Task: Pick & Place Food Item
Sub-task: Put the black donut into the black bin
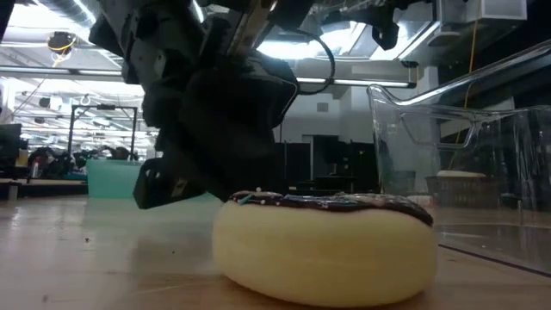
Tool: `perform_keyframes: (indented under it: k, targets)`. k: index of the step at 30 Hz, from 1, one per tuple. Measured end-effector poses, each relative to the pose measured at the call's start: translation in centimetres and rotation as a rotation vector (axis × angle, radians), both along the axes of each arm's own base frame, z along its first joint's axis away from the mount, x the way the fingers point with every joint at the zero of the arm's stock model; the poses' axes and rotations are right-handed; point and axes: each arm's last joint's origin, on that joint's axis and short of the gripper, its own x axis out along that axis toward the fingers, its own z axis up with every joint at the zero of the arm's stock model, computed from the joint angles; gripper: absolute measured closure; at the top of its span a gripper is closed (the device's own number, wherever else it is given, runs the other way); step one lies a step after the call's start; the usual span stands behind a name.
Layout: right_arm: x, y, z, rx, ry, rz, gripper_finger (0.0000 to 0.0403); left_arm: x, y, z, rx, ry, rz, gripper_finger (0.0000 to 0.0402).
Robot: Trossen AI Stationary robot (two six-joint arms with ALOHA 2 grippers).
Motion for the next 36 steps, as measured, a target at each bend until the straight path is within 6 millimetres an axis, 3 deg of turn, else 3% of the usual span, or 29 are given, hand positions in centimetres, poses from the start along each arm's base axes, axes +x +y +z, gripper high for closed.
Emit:
perform_keyframes:
  k: [13,23,30,36]
  targets:
    - [-0.2,-0.8,0.0,-0.006,-0.001,-0.024,0.0186,1.3,4.6,3.1,0.002,-0.09,-0.032,0.0396]
    - [-0.4,-1.6,0.1,-0.015,-0.012,-0.022,0.0186,0.1,9.4,5.9,0.097,-0.027,-0.043,0.0397]
    - [-0.6,-2.2,0.1,-0.042,-0.014,-0.035,0.0186,-0.5,13.9,8.4,0.158,-0.06,0.026,0.0397]
    - [-0.9,-3.0,0.4,-0.053,-0.041,-0.072,0.0186,-1.4,19.0,11.3,0.27,-0.154,0.182,0.0397]
